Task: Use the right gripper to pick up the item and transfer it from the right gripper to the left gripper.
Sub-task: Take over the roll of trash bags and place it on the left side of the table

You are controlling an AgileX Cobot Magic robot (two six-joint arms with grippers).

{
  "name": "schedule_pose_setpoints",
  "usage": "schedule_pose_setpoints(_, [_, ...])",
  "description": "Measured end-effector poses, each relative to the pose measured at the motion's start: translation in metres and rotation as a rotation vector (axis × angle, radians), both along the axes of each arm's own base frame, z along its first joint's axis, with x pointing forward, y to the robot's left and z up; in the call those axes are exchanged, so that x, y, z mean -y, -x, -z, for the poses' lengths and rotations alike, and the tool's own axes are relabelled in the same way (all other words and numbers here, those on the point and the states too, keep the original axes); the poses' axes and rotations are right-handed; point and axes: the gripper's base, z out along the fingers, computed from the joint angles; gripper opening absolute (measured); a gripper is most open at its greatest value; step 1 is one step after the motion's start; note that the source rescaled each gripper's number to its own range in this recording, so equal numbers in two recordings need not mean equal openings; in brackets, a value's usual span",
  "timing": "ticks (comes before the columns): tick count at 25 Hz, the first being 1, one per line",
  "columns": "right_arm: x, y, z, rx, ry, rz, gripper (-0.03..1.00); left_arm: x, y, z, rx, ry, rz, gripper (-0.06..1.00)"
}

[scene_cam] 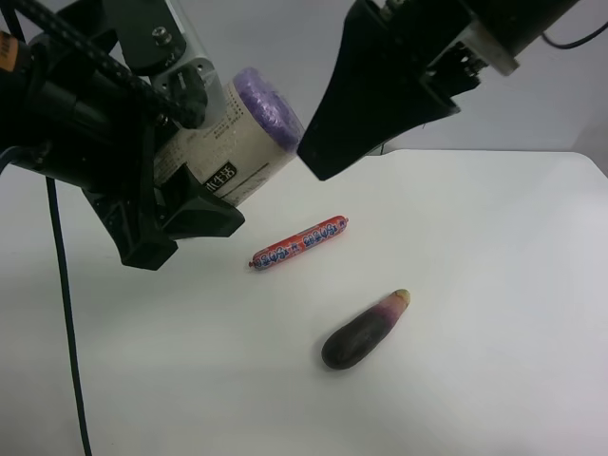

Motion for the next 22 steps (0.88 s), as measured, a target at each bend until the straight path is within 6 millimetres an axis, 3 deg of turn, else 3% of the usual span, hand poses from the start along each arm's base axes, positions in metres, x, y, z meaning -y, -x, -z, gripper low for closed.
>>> schedule_pose_setpoints(5, [0.021,0.019,-0.018,0.070,0.002,0.072,0.99,0.000,0.000,0.000,0.000,0.000,0.000,0.00])
schedule_pose_setpoints(8, [0.034,0.038,-0.013,0.068,-0.001,0.078,0.99,0.000,0.000,0.000,0.000,0.000,0.000,0.00])
schedule_pose_setpoints(15, [0.068,0.087,0.021,0.042,0.017,0.079,0.99,0.000,0.000,0.000,0.000,0.000,0.000,0.00])
schedule_pose_setpoints(22, [0.104,0.130,0.068,0.070,0.078,0.089,0.99,0.000,0.000,0.000,0.000,0.000,0.000,0.00])
